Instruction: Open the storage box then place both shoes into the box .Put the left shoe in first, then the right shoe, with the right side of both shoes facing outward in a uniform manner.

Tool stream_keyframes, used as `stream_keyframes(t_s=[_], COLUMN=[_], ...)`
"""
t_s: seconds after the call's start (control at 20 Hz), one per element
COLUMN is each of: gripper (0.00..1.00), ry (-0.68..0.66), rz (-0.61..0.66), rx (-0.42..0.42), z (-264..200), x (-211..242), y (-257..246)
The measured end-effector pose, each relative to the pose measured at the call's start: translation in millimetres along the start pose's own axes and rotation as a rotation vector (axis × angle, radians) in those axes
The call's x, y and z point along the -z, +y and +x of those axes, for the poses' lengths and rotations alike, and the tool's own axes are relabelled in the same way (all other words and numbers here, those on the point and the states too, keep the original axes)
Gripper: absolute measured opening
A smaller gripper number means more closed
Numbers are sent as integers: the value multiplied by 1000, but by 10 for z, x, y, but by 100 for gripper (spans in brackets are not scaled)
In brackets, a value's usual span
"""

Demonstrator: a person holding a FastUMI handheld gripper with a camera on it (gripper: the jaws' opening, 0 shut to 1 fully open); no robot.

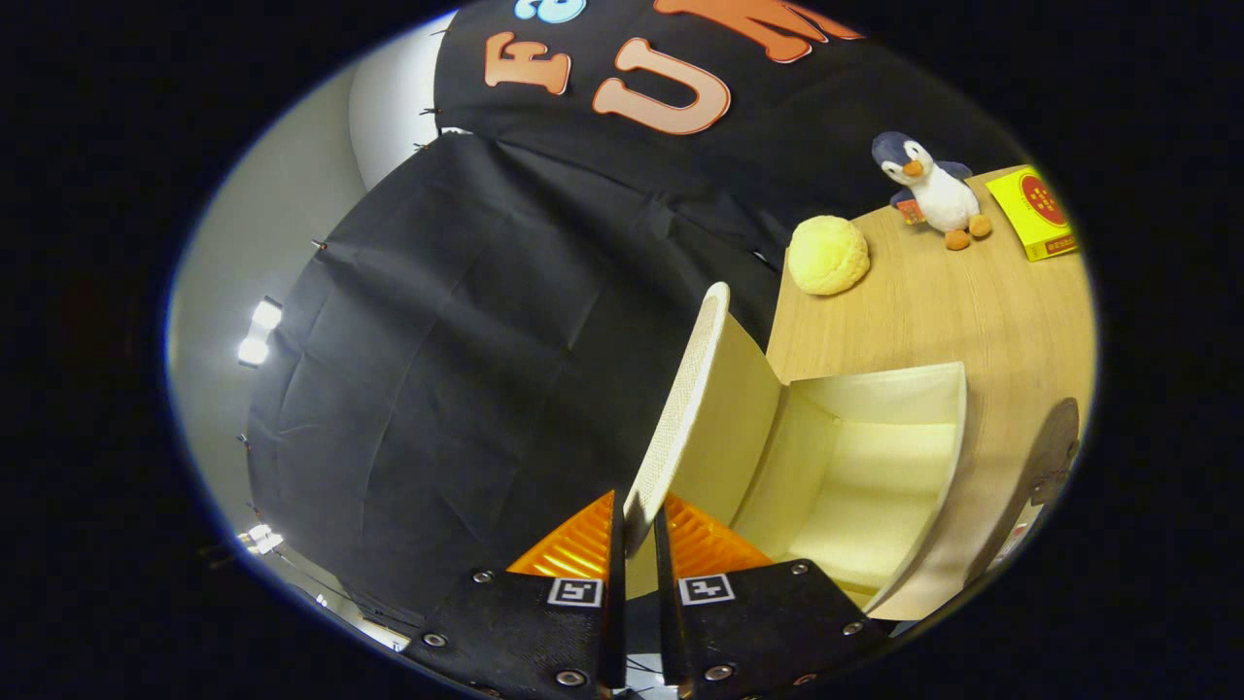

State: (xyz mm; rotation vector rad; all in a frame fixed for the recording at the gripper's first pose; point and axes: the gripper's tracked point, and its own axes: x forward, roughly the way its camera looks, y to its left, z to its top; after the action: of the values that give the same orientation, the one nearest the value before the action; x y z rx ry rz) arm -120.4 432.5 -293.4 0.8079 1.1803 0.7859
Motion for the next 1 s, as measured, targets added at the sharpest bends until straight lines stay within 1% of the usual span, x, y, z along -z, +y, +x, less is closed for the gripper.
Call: stream_keyframes(t_s=[0.2, 0.35, 0.55, 0.7, 0.75, 0.8, 0.9, 1.0], gripper=[15, 16, 17, 18, 21, 37, 61, 73], ry=[16, 26, 60, 87, 86, 87, 87, 79], rz=[-46, -96, -139, -165, -185, -204, -231, -262], rx=[19, 51, 119, 175, 193, 200, 214, 230], z=[486, 882, 1438, 1773, 1838, 1884, 1883, 1773], x=[8, 34, 200, 299, 302, 323, 334, 306], y=[291, 444, 540, 443, 418, 421, 399, 325])
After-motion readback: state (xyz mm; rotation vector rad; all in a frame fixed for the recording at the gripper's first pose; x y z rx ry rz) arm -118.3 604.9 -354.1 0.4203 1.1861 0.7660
